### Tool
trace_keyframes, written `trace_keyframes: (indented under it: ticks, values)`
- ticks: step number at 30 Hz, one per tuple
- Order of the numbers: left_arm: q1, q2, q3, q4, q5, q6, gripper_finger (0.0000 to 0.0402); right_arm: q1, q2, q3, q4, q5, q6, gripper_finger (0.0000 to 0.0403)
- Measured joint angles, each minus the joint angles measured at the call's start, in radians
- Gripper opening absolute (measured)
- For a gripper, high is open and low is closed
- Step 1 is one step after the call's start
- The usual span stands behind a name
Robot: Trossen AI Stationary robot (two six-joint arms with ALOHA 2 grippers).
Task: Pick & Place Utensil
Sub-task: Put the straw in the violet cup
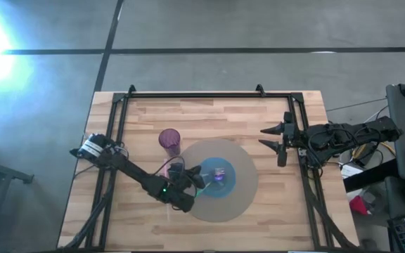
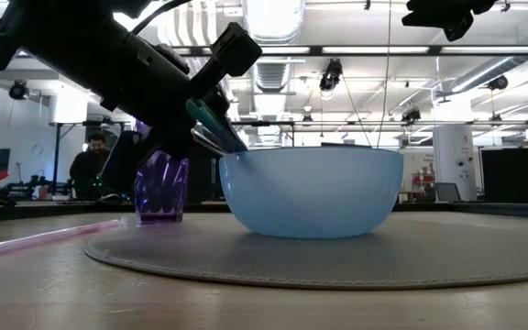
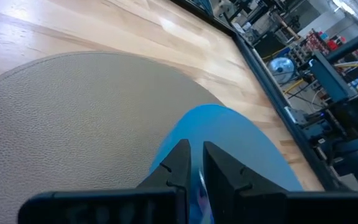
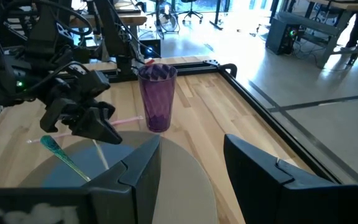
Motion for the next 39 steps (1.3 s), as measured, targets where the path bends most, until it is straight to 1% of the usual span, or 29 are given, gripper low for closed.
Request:
trace_keyframes:
  ticks: [8,13,20,23,28,30,33,39]
  values:
    - [0.0,0.0,0.0,-0.035,0.012,0.004,0.0035,0.0,0.0,0.0,0.0,0.0,0.0,0.0169]
    - [0.0,-0.01,0.0,-0.043,0.012,0.046,0.0035,0.0,0.0,0.0,0.0,0.0,0.0,0.0169]
    - [-0.002,-0.065,0.0,-0.065,0.018,0.142,0.0035,0.0,0.0,0.0,0.001,0.0,0.0,0.0169]
    - [-0.002,-0.097,0.0,-0.075,0.039,0.198,0.0035,0.0,-0.001,0.0,0.003,0.0,0.0,0.0169]
    - [-0.003,-0.164,0.0,-0.101,0.043,0.292,0.0036,0.0,-0.001,0.0,0.003,0.0,0.001,0.0169]
    - [-0.003,-0.189,0.0,-0.102,0.044,0.329,0.0044,0.0,-0.001,0.0,0.003,0.0,0.001,0.0169]
    - [-0.003,-0.223,0.0,-0.104,0.047,0.399,0.0067,0.0,-0.001,0.0,0.003,0.0,0.001,0.0169]
    - [-0.003,-0.303,0.0,-0.107,0.048,0.52,0.0138,0.0,-0.001,0.0,0.003,0.0,0.024,0.0169]
